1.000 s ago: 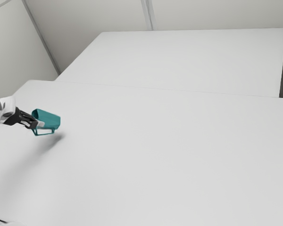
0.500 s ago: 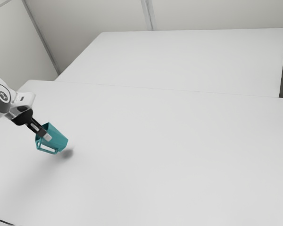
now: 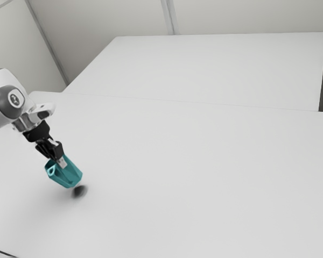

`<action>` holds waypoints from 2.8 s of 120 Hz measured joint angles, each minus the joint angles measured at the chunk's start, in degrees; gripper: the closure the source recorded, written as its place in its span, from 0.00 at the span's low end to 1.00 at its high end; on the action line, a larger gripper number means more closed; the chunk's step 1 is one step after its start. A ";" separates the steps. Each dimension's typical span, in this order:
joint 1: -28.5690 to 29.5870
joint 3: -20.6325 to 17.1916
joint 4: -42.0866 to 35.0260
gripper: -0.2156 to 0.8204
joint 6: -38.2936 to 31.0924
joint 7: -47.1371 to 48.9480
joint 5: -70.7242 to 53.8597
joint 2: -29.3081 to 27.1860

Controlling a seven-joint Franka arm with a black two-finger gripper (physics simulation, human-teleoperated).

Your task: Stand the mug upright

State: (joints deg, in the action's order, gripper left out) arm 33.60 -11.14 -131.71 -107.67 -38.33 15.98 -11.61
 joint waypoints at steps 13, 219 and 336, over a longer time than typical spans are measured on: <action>-2.47 -0.02 2.70 0.97 0.84 3.18 -2.51 2.05; -21.02 -0.03 20.29 0.97 6.79 31.11 -18.14 21.96; -33.55 13.00 32.65 0.25 5.77 30.07 -15.39 12.90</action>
State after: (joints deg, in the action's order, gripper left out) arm 0.06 1.86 -99.06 -101.89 -8.26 0.60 1.30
